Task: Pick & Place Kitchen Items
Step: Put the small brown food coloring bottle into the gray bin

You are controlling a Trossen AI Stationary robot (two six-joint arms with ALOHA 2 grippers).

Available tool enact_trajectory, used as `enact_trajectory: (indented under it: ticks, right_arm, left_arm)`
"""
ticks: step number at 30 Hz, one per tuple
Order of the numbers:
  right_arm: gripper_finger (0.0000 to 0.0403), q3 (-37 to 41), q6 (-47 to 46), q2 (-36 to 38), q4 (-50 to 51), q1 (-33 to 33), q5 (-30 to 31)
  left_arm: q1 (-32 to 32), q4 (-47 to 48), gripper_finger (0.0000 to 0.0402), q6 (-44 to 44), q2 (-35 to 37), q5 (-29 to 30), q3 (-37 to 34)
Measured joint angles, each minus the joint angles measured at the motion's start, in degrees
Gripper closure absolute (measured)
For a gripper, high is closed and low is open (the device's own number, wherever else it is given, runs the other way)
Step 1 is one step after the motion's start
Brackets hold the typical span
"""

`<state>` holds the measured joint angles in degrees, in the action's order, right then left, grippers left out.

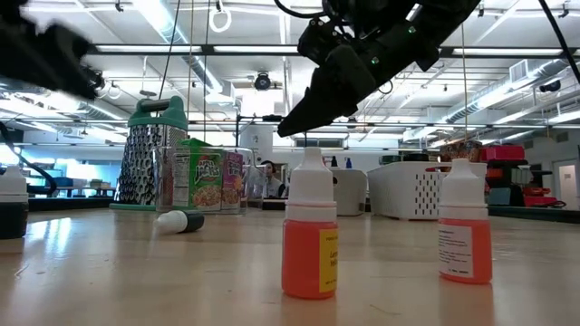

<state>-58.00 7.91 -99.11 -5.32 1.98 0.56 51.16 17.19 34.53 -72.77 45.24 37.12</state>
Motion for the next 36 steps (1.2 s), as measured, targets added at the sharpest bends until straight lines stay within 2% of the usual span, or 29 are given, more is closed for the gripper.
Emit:
enact_trajectory:
  ticks: [4,7,10,13,18,36]
  right_arm:
    - [0.0201,0.0,0.5,0.0,0.0,0.0,0.0]
    - [0.0201,0.0,0.6,0.0,0.0,0.0,0.0]
    - [0.0201,0.0,1.4,0.0,0.0,0.0,0.0]
    - [0.0201,0.0,1.8,0.0,0.0,0.0,0.0]
    - [0.0201,0.0,1.6,0.0,0.1,0.0,0.0]
    - [0.0201,0.0,1.6,0.0,0.3,0.0,0.0]
  left_arm:
    - [-1.0,-14.9,0.0207,3.8,0.6,-6.4,-9.7]
    - [-1.1,-29.3,0.0207,2.5,0.8,-10.6,-16.3]
    - [-1.1,-42.3,0.0207,-0.1,0.8,-11.6,-22.0]
    - [-1.1,-49.7,0.0207,-2.0,0.8,-11.5,-25.6]
    - [-1.1,-51.3,0.0207,-1.3,0.4,-7.6,-27.3]
    - [-1.1,-49.2,0.0207,-4.1,0.4,-8.6,-27.3]
